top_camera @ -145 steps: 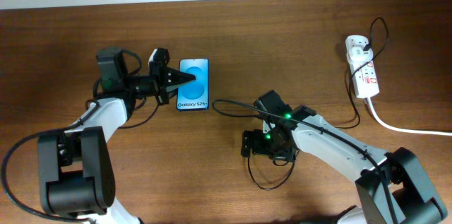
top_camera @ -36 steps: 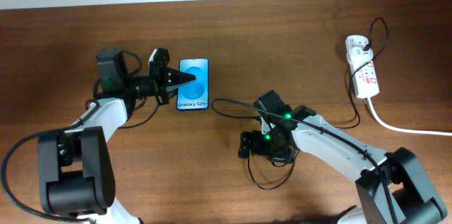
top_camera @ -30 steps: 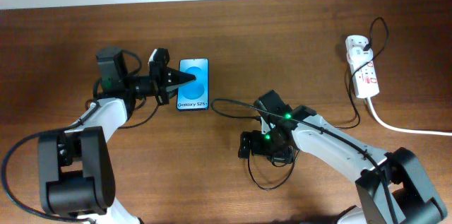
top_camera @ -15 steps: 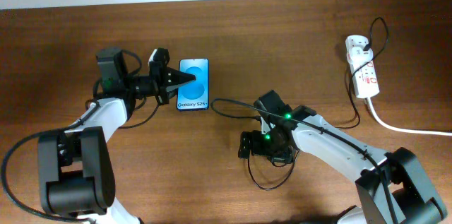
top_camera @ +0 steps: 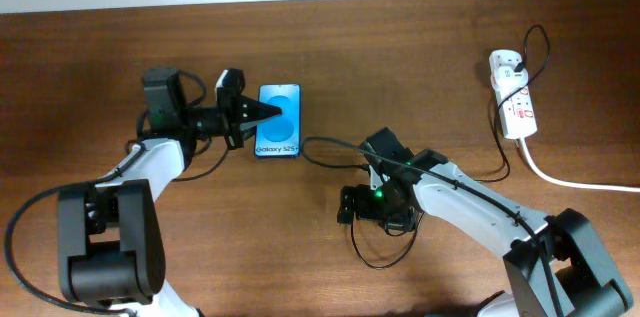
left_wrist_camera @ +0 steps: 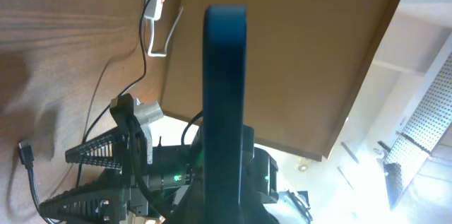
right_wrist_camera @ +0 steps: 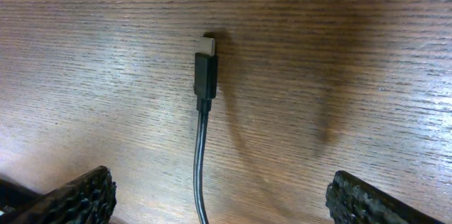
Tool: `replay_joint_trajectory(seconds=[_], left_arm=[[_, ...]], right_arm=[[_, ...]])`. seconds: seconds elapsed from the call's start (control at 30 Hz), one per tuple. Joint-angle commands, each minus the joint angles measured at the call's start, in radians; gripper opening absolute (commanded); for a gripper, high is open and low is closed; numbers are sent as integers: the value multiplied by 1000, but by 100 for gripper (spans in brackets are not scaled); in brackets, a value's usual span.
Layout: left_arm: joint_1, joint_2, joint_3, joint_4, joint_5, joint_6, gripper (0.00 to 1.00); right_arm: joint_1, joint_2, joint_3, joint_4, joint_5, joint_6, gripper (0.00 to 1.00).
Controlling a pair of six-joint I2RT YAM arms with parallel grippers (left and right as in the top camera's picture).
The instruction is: Plug charger to phone and switch on socket
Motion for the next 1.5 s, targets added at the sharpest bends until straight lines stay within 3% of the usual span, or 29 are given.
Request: replay_joint_trajectory(seconds=[0.0,0.3,0.43,0.57,0.83,1.03,1.13,1.27,1.47], left_arm=[[-36,-1,9,5,11,13,0],[-56,-1,9,6,-29,14,0],[-56,-1,9,5,-37,16,0],[-56,-1,9,5,-36,17,0],[-56,-1,9,5,-37,17,0],[-62,-1,9,5,-87,16,0],[-73,-1,9,5,-112,2,0],[-74,-1,9,5,-98,-47,0],[-74,-2,9,5,-91,-148,0]], right_arm=[[4,6,4,64,-14,-7,98],[4,6,3,187,-34,24,99],[4,2,32,309,-175,23,98],[4,-152,137,85,-76,50,99],[5,-456,142,63,144,212,98],[5,-431,142,136,58,216,98],[5,-426,142,189,58,340,98],[5,-417,142,246,48,343,99],[7,-326,142,261,-6,618,98]])
